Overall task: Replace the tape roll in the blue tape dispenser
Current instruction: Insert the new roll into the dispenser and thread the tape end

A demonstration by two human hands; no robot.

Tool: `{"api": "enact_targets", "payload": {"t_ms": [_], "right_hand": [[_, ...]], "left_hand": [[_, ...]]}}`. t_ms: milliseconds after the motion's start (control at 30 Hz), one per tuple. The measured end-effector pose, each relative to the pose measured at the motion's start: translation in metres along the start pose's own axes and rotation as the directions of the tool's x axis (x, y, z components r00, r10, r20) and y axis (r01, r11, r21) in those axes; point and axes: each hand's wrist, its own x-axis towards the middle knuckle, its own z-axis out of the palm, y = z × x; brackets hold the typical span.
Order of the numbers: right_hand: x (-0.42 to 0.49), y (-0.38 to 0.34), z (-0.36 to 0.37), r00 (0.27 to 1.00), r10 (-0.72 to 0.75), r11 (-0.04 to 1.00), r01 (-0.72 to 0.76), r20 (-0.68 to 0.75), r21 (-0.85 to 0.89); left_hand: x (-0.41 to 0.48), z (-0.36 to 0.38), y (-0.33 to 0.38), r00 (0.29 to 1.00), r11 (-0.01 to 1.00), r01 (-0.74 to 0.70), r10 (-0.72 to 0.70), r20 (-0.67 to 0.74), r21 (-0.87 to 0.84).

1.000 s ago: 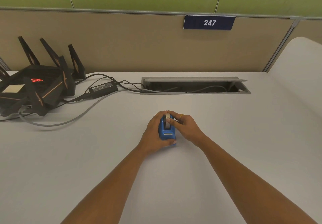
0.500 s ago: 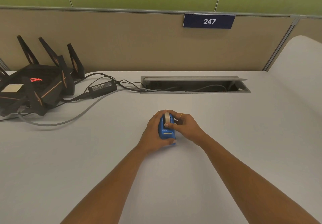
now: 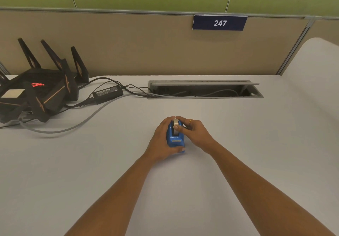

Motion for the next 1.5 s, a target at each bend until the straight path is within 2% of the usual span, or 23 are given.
{"api": "enact_targets", "payload": {"t_ms": [367, 767, 1200, 1500], "right_hand": [[0.0009, 0.0001, -0.0023, 0.999, 0.000, 1.000, 0.000, 0.032, -0.018], [0.0018, -0.0003, 0.0012, 1.000, -0.008, 1.000, 0.008, -0.025, 0.005], [0.0026, 0.0044, -0.0015, 1.000, 0.004, 1.000, -0.004, 0.020, 0.020], [0.0023, 0.0035, 0.0013, 1.000, -0.004, 0.999, 0.005, -0.016, 0.051]], "left_hand": [[0.0006, -0.0012, 0.0001, 1.000, 1.000, 0.005, -0.005, 0.005, 0.001], [0.0004, -0.0008, -0.0010, 1.000, 1.000, 0.004, -0.004, -0.002, -0.011], [0.0001, -0.0022, 0.0014, 1.000, 0.999, -0.001, 0.001, -0.003, -0.036], [0.0010, -0.0014, -0.0023, 1.000, 1.000, -0.011, 0.011, -0.016, -0.025]]}}
